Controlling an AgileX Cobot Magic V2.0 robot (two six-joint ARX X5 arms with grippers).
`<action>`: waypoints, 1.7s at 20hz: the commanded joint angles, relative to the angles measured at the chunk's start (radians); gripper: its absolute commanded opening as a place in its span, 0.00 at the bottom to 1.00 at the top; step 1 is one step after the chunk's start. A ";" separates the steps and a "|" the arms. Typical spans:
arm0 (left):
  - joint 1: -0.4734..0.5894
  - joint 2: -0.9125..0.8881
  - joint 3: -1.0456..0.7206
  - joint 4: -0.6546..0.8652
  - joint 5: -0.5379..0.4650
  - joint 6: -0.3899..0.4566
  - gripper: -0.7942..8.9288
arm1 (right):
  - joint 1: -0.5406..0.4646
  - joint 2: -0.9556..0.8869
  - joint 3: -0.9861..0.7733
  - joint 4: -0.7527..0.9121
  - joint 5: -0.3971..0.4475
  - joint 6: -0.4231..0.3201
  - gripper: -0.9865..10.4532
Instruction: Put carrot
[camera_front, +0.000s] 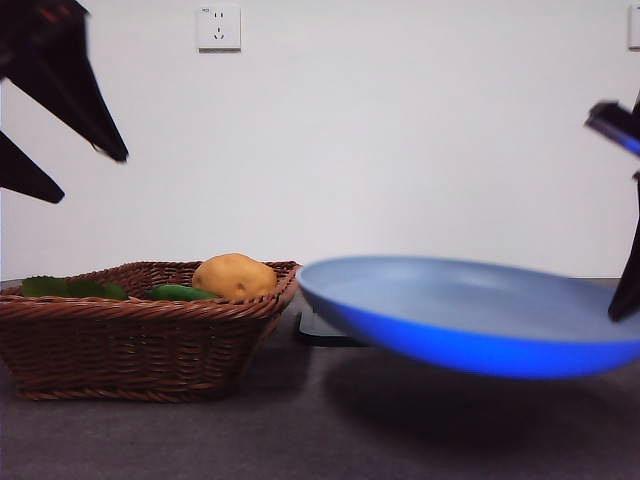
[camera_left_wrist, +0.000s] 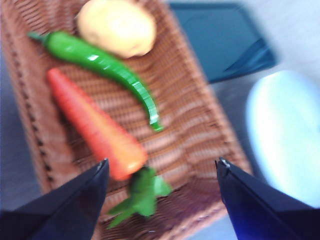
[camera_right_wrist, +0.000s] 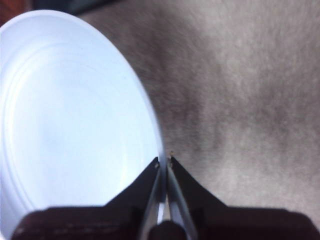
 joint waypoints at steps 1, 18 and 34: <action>-0.044 0.092 0.087 -0.053 -0.111 -0.002 0.47 | 0.002 -0.028 0.014 0.008 0.011 -0.004 0.09; -0.093 0.656 0.363 -0.153 -0.221 -0.048 0.47 | 0.001 -0.056 0.014 0.018 0.024 -0.030 0.09; -0.095 0.634 0.453 -0.383 -0.075 0.167 0.19 | 0.001 -0.056 0.014 0.040 0.024 -0.030 0.09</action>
